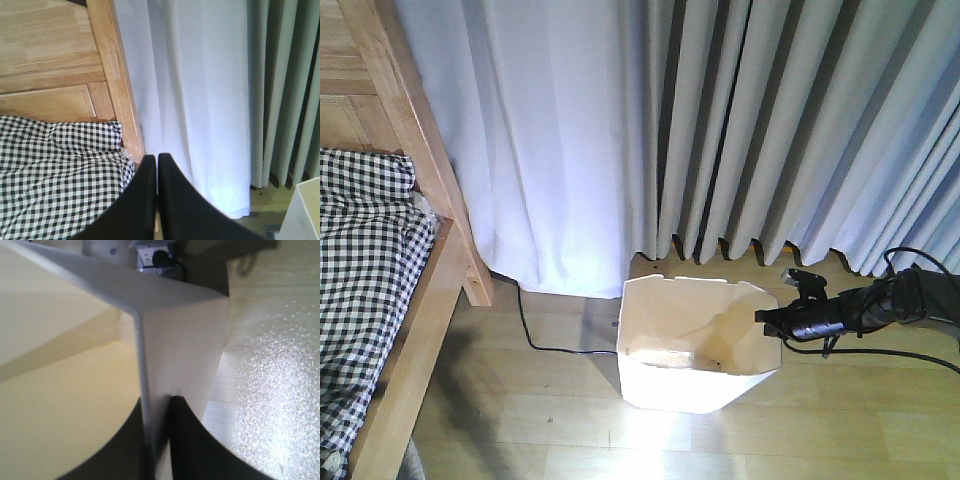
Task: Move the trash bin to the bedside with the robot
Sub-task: 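Lower the held bin onto the floor beside the bed, then open the right gripper to release the bin rim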
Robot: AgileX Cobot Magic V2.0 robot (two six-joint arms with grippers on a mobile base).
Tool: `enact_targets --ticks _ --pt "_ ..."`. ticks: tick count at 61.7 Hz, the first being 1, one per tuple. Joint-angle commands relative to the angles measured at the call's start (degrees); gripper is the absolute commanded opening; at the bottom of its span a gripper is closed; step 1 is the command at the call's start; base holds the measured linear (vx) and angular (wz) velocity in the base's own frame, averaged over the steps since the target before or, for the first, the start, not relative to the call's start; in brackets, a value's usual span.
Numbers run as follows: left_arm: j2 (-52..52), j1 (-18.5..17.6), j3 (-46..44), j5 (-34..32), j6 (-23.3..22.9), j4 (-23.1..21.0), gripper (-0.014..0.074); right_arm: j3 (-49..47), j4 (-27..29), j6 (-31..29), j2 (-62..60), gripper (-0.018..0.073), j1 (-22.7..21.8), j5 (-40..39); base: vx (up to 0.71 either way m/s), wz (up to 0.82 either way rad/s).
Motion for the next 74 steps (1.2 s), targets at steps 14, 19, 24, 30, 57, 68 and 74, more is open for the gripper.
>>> enact_targets --ticks 14,19,24,30,57,68,74 --pt "-0.6 -0.4 1.7 -4.2 -0.5 -0.2 -0.0006 -5.0 -4.3 6.7 -2.5 0.0005 -0.1 11.5 0.00 0.00" --pt "-0.6 -0.4 1.7 -4.2 -0.5 -0.2 -0.0006 -5.0 -3.8 6.7 -2.2 0.0013 -0.1 11.5 0.00 0.00" --pt "-0.6 -0.4 1.7 -4.2 -0.5 -0.2 -0.0006 -5.0 -3.9 6.7 -2.0 0.0032 -0.1 11.4 0.00 0.00" --pt "-0.6 -0.4 1.7 -4.2 -0.5 -0.2 -0.0006 -5.0 -4.0 6.7 -2.0 0.0071 -0.1 11.6 0.00 0.00" --pt "-0.6 -0.4 1.7 -4.2 -0.5 -0.2 -0.0006 -5.0 -3.9 6.4 -2.1 0.0342 -0.2 9.5 0.00 0.00" --pt "-0.6 -0.4 1.7 -4.2 -0.5 -0.2 -0.0006 -5.0 -3.7 5.4 -2.4 0.0349 -0.3 9.3 0.00 0.00" --pt "-0.6 -0.4 1.7 -4.2 -0.5 -0.2 -0.0006 -4.9 -3.7 5.4 -2.9 0.0349 -0.3 9.5 0.00 0.00"
